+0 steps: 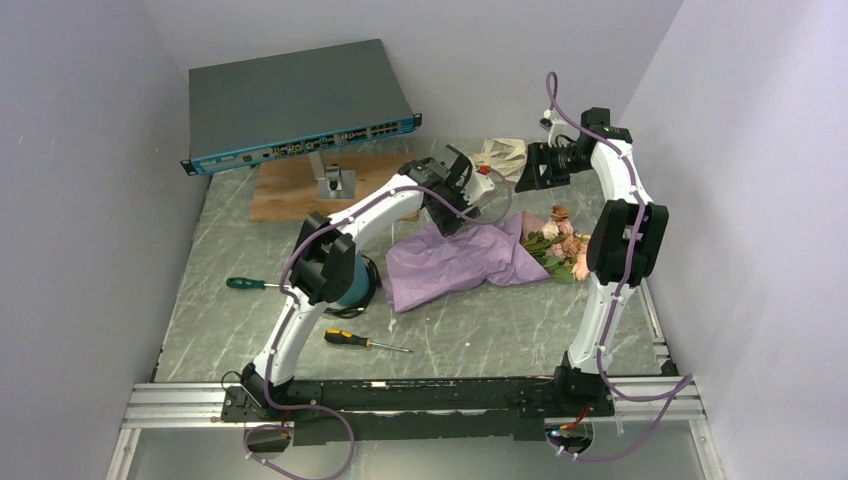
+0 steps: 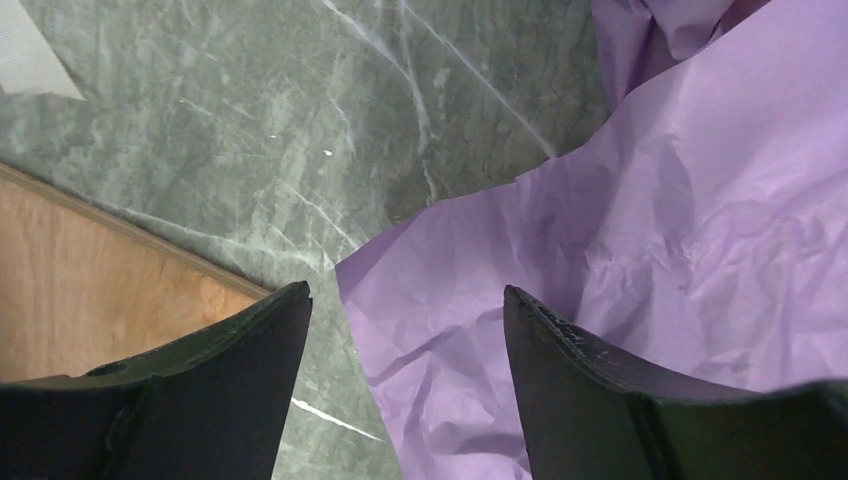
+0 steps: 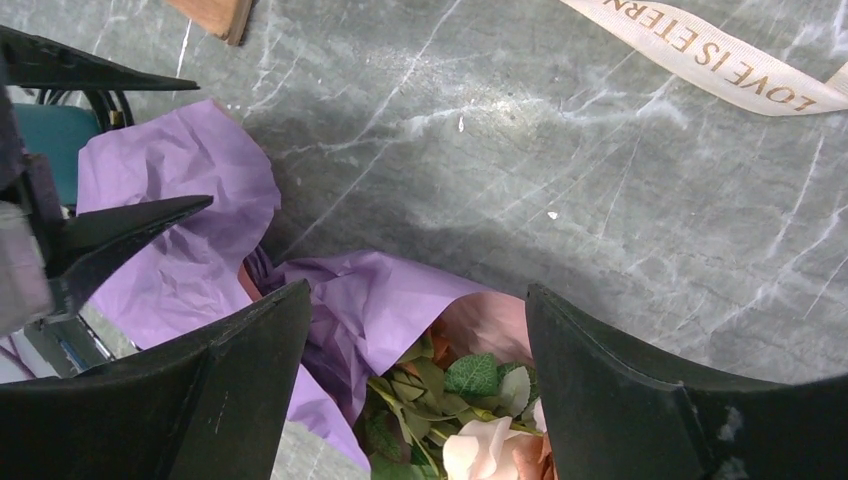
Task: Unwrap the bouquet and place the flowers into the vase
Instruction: Unfold the wrapping paper at the center of the board.
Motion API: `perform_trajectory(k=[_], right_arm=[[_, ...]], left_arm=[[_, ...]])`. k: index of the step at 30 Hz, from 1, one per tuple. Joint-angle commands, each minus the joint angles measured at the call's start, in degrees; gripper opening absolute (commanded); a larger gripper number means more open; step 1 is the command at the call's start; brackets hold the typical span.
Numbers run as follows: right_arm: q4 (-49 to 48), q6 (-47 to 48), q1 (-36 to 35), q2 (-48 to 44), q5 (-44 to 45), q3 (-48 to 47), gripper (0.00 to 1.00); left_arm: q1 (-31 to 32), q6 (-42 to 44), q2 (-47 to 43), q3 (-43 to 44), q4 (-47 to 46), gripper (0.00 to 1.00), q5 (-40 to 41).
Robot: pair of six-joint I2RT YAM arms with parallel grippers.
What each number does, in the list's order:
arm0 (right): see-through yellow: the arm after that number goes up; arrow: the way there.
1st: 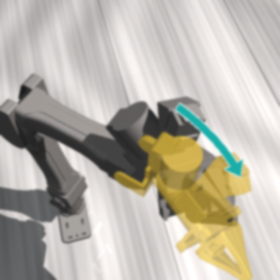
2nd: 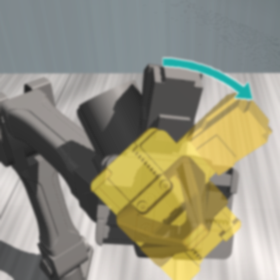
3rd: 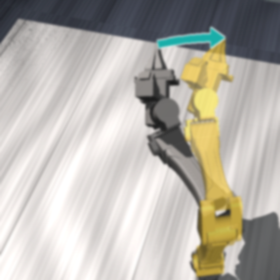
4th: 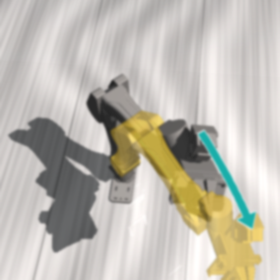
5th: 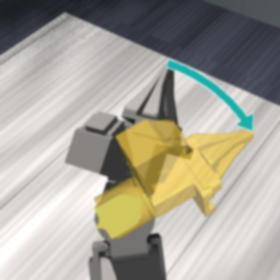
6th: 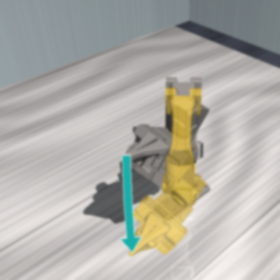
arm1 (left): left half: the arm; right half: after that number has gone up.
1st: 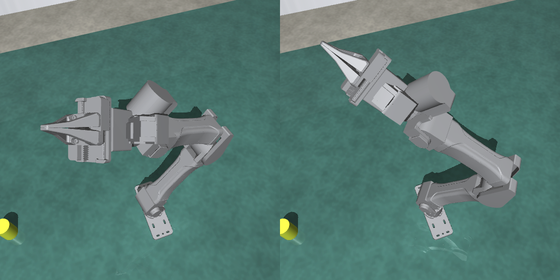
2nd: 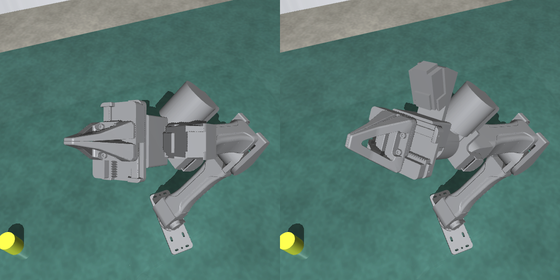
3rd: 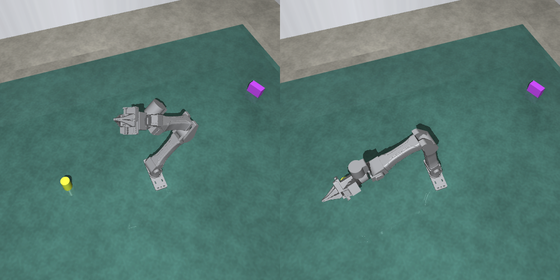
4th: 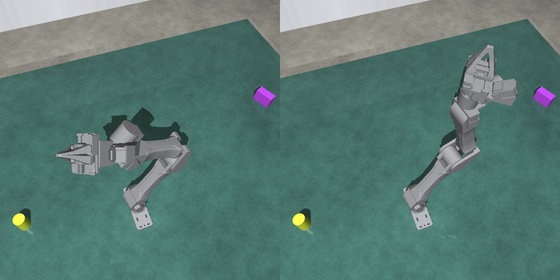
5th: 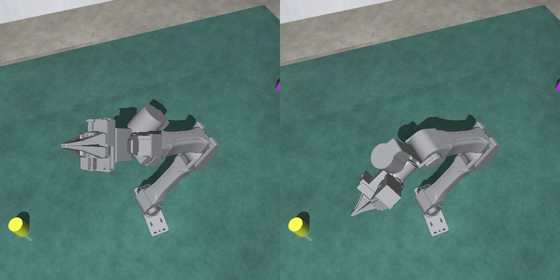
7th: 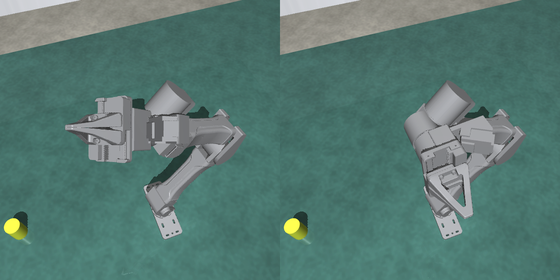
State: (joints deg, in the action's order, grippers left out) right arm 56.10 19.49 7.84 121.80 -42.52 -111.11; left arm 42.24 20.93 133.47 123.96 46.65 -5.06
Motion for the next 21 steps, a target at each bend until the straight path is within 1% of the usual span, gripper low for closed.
perform_trajectory(k=[1, 7, 9, 13, 14, 15, 16, 18, 21], right_arm=[[0.3, 0.2, 0.3, -4.0, -1.4, -0.1, 0.81], [0.9, 0.6, 0.3, -4.7, -1.7, 0.2, 0.80], [0.6, 0.4, 0.3, -4.8, -1.8, 0.4, 0.80], [0.5, 0.3, 0.3, -4.8, -1.9, 0.5, 0.80], [0.5, 0.3, 0.3, -4.9, -1.9, 0.5, 0.80], [0.4, 0.3, 0.3, -4.9, -1.9, 0.6, 0.80], [0.4, 0.2, 0.3, -4.9, -1.9, 0.7, 0.80], [0.5, 0.3, 0.3, -5.0, -1.9, 0.7, 0.80], [0.9, 0.4, 0.3, -5.0, -2.7, 0.5, 0.80]], left_arm=[[0.0, 1.1, 1.9, -0.3, -1.6, 0.77, -0.5], [-0.6, 1.6, 3.7, 1.0, -1.0, 0.79, -3.2], [-1.1, 1.5, 4.6, 1.8, -0.1, 0.75, -4.6], [-2.6, 0.3, 6.0, 3.0, 1.1, 0.58, -7.1], [-2.9, -0.1, 6.1, 3.3, 1.6, 0.56, -8.4], [-3.1, -0.4, 6.3, 3.9, 2.3, 0.56, -9.5], [-3.4, -0.5, 6.4, 4.2, 2.9, 0.61, -10.7], [-3.5, -1.0, 6.0, 4.9, 3.5, 0.75, -12.3], [-3.5, -2.1, 4.1, 4.9, 3.2, 0.90, -13.5]])
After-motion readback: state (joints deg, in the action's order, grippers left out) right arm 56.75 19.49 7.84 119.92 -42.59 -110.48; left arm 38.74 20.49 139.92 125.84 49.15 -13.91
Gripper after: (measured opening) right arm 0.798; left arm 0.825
